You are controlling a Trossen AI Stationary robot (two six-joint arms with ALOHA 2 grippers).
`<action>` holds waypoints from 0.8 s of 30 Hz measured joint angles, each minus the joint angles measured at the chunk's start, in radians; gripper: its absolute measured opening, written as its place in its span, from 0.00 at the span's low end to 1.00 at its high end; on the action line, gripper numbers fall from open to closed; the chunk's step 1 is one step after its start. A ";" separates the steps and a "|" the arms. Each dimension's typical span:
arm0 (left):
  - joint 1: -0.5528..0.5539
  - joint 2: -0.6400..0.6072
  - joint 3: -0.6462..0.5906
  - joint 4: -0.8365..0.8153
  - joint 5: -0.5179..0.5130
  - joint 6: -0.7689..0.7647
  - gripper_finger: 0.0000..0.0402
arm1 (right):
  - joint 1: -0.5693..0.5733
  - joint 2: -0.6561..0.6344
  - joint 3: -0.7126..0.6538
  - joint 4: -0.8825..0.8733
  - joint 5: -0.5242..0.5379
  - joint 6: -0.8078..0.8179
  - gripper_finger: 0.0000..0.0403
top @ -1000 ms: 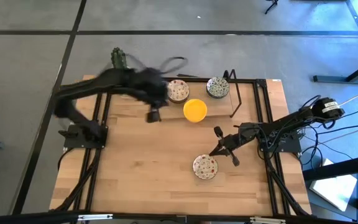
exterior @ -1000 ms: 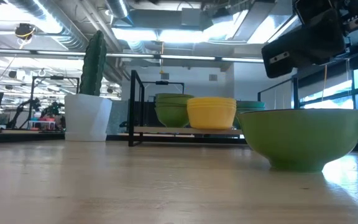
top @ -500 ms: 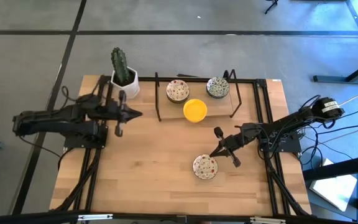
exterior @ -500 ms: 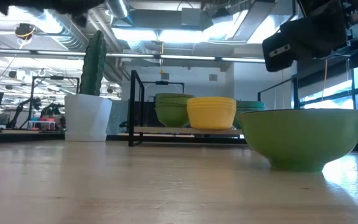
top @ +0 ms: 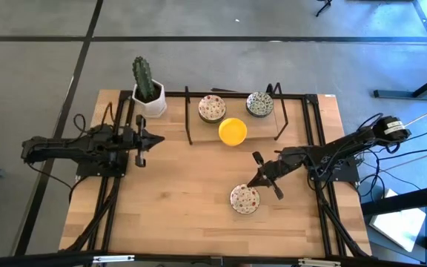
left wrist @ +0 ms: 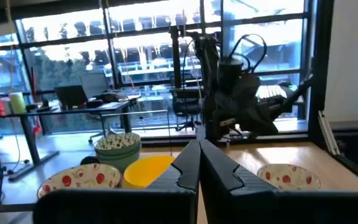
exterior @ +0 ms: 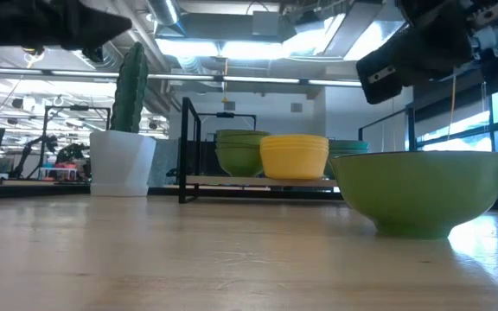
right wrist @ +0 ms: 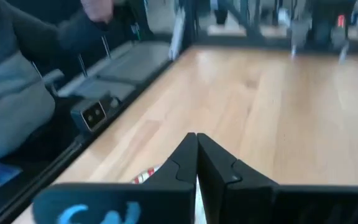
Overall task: Pick & Place Mini bowls
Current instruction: Stack the red patterned bowl on top of the red patterned bowl on the shelf
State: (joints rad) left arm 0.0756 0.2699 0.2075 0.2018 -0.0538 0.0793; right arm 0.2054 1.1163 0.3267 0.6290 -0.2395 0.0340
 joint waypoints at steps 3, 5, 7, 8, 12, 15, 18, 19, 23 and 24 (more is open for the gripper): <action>0.000 0.000 -0.048 0.040 0.009 0.011 0.01 | 0.000 -0.003 0.109 -0.232 0.004 0.016 0.01; 0.000 -0.004 -0.071 0.046 0.023 0.020 0.00 | 0.013 -0.004 0.205 -0.448 0.010 0.018 0.01; 0.000 -0.009 -0.086 0.047 0.028 0.043 0.00 | 0.049 0.001 0.304 -0.651 0.080 0.003 0.01; 0.000 -0.011 -0.096 0.052 0.027 0.056 0.00 | 0.076 0.002 0.349 -0.735 0.135 -0.009 0.01; 0.000 -0.035 -0.141 0.119 0.026 0.059 0.01 | 0.165 0.002 0.490 -0.989 0.311 0.024 0.01; -0.004 -0.055 -0.142 0.116 0.027 0.058 0.00 | 0.197 0.002 0.544 -1.073 0.366 0.129 0.01; -0.010 -0.060 -0.143 0.118 0.028 0.069 0.00 | 0.203 0.002 0.547 -1.083 0.387 0.220 0.03; -0.010 -0.060 -0.143 0.112 0.030 0.073 0.01 | 0.203 0.002 0.544 -1.085 0.387 0.248 0.03; -0.011 -0.059 -0.143 0.046 0.075 0.057 0.00 | 0.203 0.008 0.535 -1.146 0.387 0.349 0.03; -0.011 -0.059 -0.143 0.034 0.082 0.047 0.00 | 0.203 0.014 0.535 -1.161 0.387 0.371 0.03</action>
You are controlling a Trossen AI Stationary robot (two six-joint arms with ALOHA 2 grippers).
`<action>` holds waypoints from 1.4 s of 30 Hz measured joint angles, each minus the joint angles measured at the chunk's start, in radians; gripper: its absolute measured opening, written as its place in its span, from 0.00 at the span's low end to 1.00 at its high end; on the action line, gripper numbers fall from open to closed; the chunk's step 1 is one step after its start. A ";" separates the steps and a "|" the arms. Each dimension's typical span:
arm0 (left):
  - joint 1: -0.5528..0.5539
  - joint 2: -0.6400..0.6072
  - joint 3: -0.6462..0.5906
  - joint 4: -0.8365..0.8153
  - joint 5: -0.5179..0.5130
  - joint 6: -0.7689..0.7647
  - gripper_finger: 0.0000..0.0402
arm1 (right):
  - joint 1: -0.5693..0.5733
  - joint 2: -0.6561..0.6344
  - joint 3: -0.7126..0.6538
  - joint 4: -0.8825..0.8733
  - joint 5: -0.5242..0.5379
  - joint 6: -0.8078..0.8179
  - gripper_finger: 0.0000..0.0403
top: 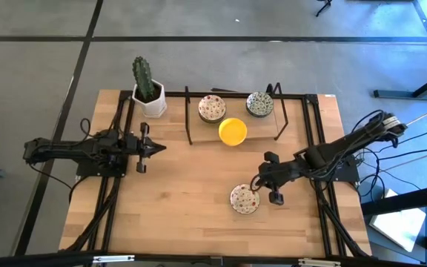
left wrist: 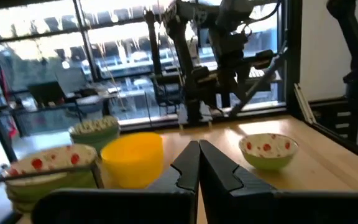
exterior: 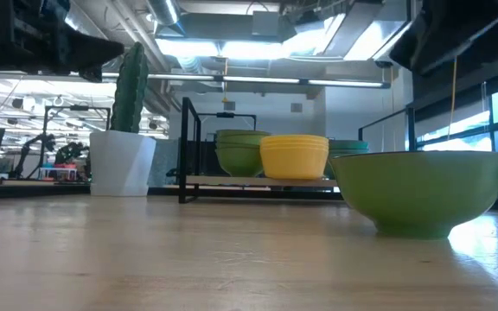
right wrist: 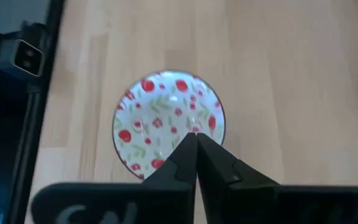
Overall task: Pick & Place Mini bowls
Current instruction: Stack the red patterned bowl on top of the red patterned bowl on the shelf
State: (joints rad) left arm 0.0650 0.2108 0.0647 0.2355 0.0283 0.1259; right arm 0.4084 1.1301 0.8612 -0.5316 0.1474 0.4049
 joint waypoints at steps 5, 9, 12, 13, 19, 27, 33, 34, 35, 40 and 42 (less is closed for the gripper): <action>0.000 0.001 0.000 -0.041 -0.003 -0.048 0.01 | 0.000 0.044 0.000 -0.014 -0.040 0.099 0.12; 0.000 0.001 0.000 -0.066 -0.004 -0.064 0.02 | -0.012 0.100 0.000 -0.020 -0.062 0.147 0.30; 0.000 0.001 0.000 -0.066 -0.004 -0.083 0.01 | -0.031 0.150 0.000 -0.035 -0.061 0.184 0.45; 0.000 0.001 0.000 -0.067 -0.004 -0.092 0.01 | -0.038 0.167 -0.001 -0.038 -0.062 0.191 0.49; 0.000 0.001 0.000 -0.076 -0.006 -0.113 0.01 | -0.081 0.250 -0.001 -0.038 -0.072 0.190 0.62; 0.000 0.001 0.000 -0.095 -0.006 -0.113 0.01 | -0.101 0.334 -0.001 -0.034 -0.102 0.162 0.63; 0.000 0.001 0.000 -0.107 -0.009 -0.113 0.02 | -0.101 0.384 -0.001 -0.013 -0.115 0.147 0.63; 0.000 0.001 0.000 -0.107 -0.010 -0.113 0.02 | -0.101 0.387 -0.001 -0.005 -0.115 0.140 0.63; 0.000 0.001 0.000 -0.107 -0.010 -0.113 0.02 | -0.101 0.389 -0.001 0.002 -0.114 0.135 0.63; 0.000 0.001 0.000 -0.108 -0.010 -0.113 0.01 | -0.101 0.393 -0.001 0.015 -0.115 0.134 0.55; 0.000 0.001 0.000 -0.110 -0.010 -0.113 0.01 | -0.101 0.393 -0.001 0.015 -0.114 0.142 0.47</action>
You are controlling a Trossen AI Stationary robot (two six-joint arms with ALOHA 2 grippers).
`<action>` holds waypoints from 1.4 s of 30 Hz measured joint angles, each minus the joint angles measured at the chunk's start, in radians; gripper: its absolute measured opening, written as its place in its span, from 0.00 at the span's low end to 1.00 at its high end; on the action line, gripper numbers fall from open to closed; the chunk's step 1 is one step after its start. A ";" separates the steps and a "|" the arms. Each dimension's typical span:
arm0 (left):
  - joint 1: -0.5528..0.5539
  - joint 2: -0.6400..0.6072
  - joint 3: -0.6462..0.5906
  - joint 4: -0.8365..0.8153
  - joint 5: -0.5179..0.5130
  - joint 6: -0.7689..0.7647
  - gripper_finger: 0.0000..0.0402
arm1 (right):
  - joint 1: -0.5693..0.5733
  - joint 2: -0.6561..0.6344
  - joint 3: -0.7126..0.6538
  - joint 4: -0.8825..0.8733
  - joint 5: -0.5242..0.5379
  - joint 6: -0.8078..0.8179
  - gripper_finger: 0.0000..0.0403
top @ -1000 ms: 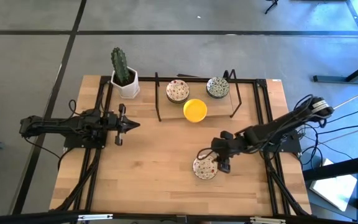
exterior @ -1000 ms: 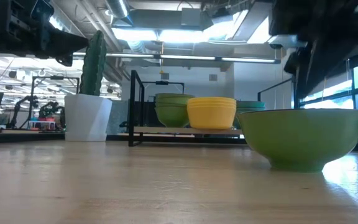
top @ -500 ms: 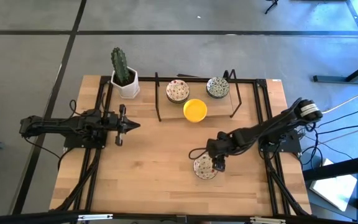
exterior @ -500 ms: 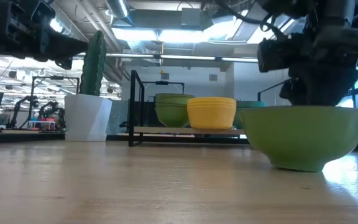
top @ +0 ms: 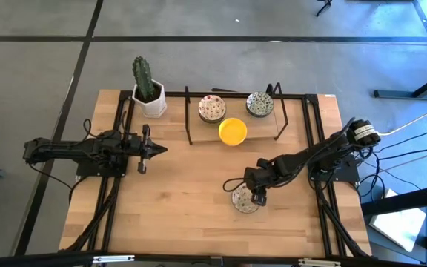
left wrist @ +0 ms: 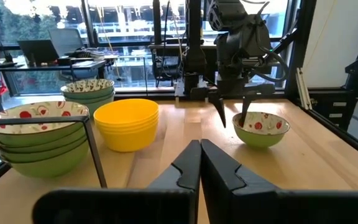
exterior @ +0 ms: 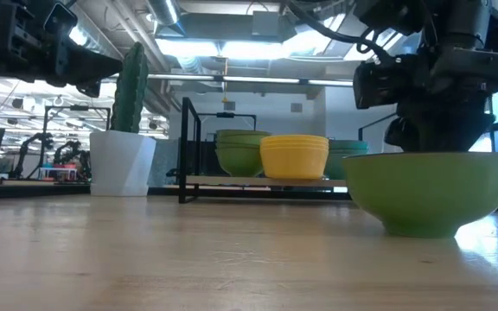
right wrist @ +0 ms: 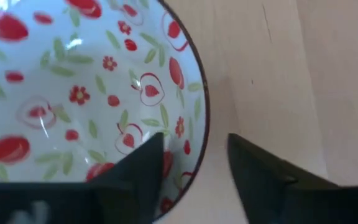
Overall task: Pick & Place Mini bowls
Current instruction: Stack the red patterned bowl on top of the red patterned bowl on the shelf
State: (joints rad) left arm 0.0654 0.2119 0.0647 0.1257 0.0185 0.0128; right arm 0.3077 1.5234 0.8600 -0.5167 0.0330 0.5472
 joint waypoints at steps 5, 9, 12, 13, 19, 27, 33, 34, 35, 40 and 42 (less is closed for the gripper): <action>0.000 0.000 0.000 -0.007 0.000 0.007 0.02 | -0.013 0.000 0.000 0.004 -0.003 0.052 0.20; 0.000 0.000 0.000 -0.012 0.000 0.008 0.02 | -0.029 -0.005 0.004 0.027 -0.006 0.046 0.04; 0.000 0.000 0.000 -0.012 0.000 0.002 0.02 | -0.045 -0.001 0.012 0.047 -0.019 0.033 0.05; 0.000 0.000 0.000 -0.012 0.000 0.001 0.02 | -0.047 -0.001 0.025 0.046 -0.019 0.013 0.05; 0.000 0.000 0.000 -0.022 -0.001 0.000 0.02 | -0.099 -0.072 0.183 0.048 -0.007 -0.156 0.03; 0.000 0.000 0.000 -0.025 -0.003 0.000 0.02 | -0.326 -0.128 0.484 0.028 0.018 -0.438 0.03; 0.000 0.000 0.000 -0.025 -0.006 0.007 0.01 | -0.570 0.030 0.760 -0.150 -0.132 -0.507 0.03; 0.000 0.000 0.000 -0.024 -0.010 0.007 0.01 | -0.602 0.071 0.828 -0.208 -0.145 -0.518 0.03; 0.000 0.000 0.000 -0.023 -0.017 0.008 0.01 | -0.632 0.112 0.906 -0.270 -0.148 -0.534 0.03; 0.000 0.000 0.000 -0.022 -0.063 0.008 0.02 | -0.743 0.363 1.276 -0.542 -0.160 -0.593 0.03; 0.000 0.000 0.000 -0.022 -0.072 0.008 0.02 | -0.777 0.467 1.420 -0.662 -0.183 -0.609 0.03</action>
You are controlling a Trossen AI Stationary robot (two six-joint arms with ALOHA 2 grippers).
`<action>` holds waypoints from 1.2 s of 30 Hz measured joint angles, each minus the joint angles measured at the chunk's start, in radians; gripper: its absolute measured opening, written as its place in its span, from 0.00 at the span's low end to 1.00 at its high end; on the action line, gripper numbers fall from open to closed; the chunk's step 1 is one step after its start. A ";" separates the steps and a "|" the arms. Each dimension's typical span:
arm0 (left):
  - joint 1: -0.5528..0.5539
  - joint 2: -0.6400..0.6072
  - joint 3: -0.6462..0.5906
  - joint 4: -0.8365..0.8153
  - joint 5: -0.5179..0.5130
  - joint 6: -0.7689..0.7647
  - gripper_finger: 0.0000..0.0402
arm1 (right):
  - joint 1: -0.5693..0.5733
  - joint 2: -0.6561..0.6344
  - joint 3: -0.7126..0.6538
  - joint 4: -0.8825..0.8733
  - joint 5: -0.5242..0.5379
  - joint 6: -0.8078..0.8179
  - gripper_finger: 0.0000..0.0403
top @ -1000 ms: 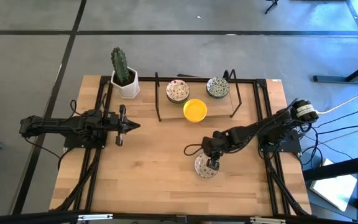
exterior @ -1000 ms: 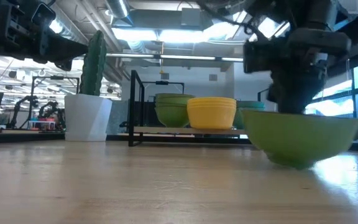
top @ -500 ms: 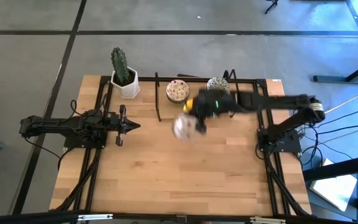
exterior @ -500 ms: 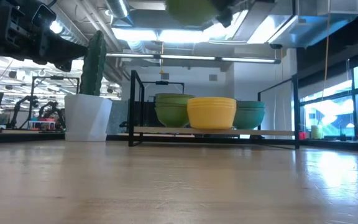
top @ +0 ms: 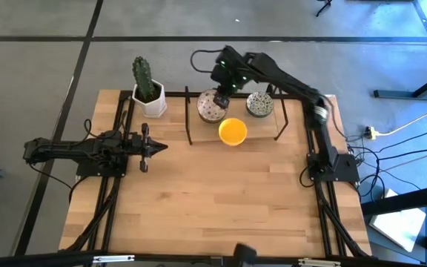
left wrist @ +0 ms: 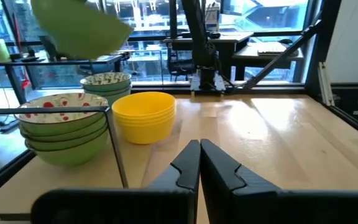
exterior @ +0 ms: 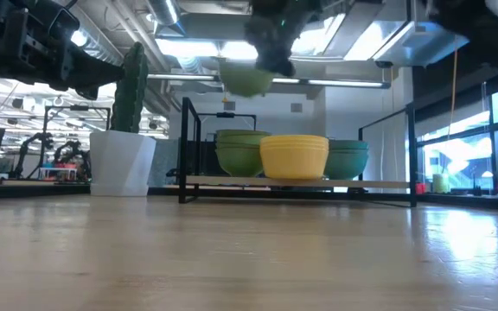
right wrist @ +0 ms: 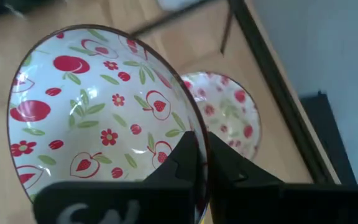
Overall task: Pick & Place Mini bowls
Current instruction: Stack the red patterned bowl on top of the red patterned bowl on the shelf
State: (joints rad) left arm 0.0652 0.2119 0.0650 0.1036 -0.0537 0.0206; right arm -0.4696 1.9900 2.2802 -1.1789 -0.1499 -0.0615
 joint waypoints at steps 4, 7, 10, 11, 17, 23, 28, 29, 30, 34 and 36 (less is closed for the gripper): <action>0.000 0.000 0.000 0.000 -0.001 0.000 0.01 | -0.065 0.091 0.020 -0.032 -0.030 -0.020 0.03; 0.000 0.000 0.000 -0.004 0.000 0.000 0.01 | -0.106 0.132 -0.017 -0.031 -0.048 -0.026 0.03; 0.000 0.000 0.000 -0.006 0.000 0.000 0.01 | -0.133 0.159 -0.017 -0.013 -0.043 -0.029 0.03; 0.000 0.000 0.000 -0.008 0.000 0.000 0.01 | -0.137 0.164 -0.017 0.002 -0.043 -0.029 0.03; 0.000 0.000 0.000 -0.011 -0.001 0.025 0.01 | -0.139 0.171 -0.016 0.025 -0.065 -0.052 0.03; 0.000 0.000 0.000 -0.011 -0.001 0.027 0.01 | -0.138 0.178 -0.016 0.027 -0.063 -0.060 0.04; 0.000 0.000 0.000 -0.011 -0.001 0.026 0.01 | -0.134 0.219 -0.015 0.029 -0.055 -0.071 0.06; 0.000 0.000 0.000 -0.011 -0.001 0.025 0.01 | -0.133 0.225 -0.016 0.030 -0.056 -0.075 0.06; 0.000 0.000 0.000 -0.011 -0.001 0.020 0.01 | -0.134 0.227 -0.016 0.030 -0.058 -0.077 0.06; 0.000 0.000 0.000 -0.017 -0.001 0.000 0.01 | -0.134 0.229 -0.016 0.040 -0.055 -0.082 0.07; 0.000 0.000 0.000 -0.028 -0.002 -0.005 0.01 | -0.134 0.226 -0.016 0.047 -0.059 -0.091 0.07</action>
State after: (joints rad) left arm 0.0650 0.2123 0.0654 0.0760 -0.0555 0.0155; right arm -0.6033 2.2163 2.2646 -1.1319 -0.2086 -0.1523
